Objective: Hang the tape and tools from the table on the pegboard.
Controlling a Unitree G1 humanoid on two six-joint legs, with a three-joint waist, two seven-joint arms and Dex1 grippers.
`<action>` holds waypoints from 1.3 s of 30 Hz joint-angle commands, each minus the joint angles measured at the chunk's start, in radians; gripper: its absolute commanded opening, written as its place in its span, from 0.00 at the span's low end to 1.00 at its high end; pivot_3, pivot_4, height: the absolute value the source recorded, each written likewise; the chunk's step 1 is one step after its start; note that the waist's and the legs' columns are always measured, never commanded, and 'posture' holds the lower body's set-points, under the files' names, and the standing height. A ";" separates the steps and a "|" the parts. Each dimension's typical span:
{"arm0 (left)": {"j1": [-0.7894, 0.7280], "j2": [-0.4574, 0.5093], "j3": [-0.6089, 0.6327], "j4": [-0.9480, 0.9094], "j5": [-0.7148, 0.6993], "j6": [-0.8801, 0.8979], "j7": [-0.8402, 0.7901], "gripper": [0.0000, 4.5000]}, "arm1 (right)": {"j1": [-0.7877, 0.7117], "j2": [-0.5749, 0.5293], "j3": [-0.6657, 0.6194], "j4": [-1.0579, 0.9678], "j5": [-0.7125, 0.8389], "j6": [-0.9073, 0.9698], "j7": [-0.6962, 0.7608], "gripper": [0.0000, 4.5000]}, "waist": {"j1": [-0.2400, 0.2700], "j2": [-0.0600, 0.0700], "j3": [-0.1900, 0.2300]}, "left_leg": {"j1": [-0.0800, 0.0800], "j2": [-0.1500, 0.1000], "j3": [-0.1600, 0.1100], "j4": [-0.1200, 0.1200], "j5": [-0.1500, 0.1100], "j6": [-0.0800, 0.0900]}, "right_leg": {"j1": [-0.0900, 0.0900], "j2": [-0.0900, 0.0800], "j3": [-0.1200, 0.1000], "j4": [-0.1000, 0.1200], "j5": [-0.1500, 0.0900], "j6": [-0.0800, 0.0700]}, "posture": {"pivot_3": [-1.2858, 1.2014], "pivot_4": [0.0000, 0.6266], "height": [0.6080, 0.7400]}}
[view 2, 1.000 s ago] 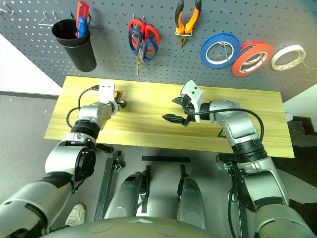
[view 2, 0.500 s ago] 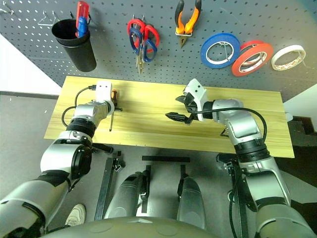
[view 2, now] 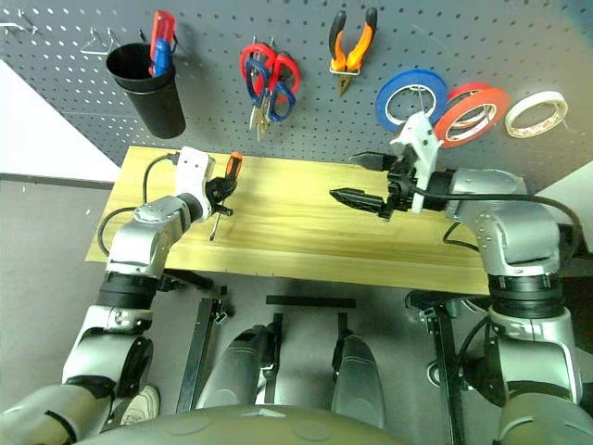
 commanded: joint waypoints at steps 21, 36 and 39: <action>-0.105 -0.069 0.166 -0.207 -0.197 -0.613 0.022 0.14 | -0.106 -0.033 -0.117 -0.067 0.243 0.030 -0.041 1.00 | 0.032 -0.003 -0.069 | 0.005 0.000 0.000 0.002 0.000 0.000 | 0.007 0.001 0.000 0.000 0.001 -0.001 | 0.60 0.16 0.91; -0.435 0.001 0.191 0.248 -0.053 -0.814 0.151 0.14 | -0.062 -0.032 -0.121 -0.122 0.257 0.028 -0.106 1.00 | 0.029 -0.006 -0.092 | 0.006 0.000 0.000 0.002 0.000 0.000 | 0.008 0.002 -0.001 -0.001 0.001 -0.001 | 0.58 0.16 0.91; -0.459 0.017 0.194 0.342 -0.042 -0.805 0.170 0.14 | -0.041 -0.045 -0.129 -0.137 0.258 0.033 -0.115 1.00 | 0.027 -0.006 -0.092 | 0.006 0.000 -0.001 0.002 0.000 0.000 | 0.008 0.002 -0.001 -0.001 0.001 -0.001 | 0.57 0.16 0.91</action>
